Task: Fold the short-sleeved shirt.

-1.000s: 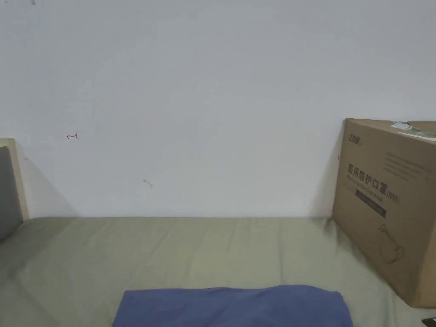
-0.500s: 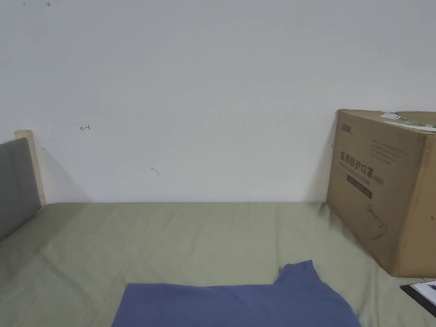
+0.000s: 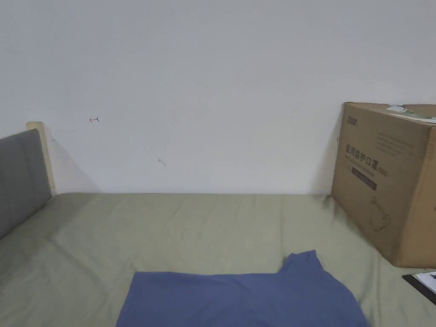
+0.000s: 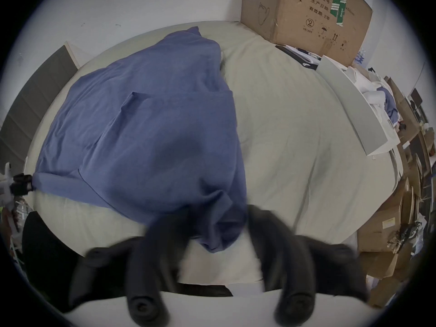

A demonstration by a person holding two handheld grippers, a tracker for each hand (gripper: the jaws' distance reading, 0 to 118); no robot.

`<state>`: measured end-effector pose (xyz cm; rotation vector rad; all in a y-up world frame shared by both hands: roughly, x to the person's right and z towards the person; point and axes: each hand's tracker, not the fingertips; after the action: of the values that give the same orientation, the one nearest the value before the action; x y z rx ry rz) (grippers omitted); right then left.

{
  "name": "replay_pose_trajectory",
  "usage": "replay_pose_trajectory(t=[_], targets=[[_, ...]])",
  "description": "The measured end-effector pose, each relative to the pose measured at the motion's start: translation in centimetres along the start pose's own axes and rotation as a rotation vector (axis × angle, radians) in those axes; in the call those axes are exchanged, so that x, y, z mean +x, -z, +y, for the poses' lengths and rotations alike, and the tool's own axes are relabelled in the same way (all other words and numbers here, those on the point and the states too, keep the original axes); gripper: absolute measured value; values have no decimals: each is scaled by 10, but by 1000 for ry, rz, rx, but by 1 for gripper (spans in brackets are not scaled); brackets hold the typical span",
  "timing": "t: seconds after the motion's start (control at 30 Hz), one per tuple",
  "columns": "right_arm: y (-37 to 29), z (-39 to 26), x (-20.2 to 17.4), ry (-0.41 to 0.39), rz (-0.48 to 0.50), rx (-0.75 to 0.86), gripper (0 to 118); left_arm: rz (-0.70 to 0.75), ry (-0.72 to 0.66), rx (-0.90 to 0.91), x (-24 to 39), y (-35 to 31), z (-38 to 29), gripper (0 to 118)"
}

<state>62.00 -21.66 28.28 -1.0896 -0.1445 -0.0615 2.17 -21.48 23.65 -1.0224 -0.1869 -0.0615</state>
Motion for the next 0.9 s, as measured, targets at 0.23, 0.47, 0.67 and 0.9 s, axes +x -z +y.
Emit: replay_pose_trajectory(t=[0.23,0.47,0.67,0.9], targets=[[-52,4,-7,24,72,152,116,-111,-45,158,5,-70,6,110],[-151,-4,-53,55,256,596,97,-54,-99,473,31,-157,10,109],[-182,-10,-89,58,235,699,0,23,-87,586,54,-181,-19,0],[-185,-15,-97,8,316,667,0,-20,-28,305,34,-141,2,0]])
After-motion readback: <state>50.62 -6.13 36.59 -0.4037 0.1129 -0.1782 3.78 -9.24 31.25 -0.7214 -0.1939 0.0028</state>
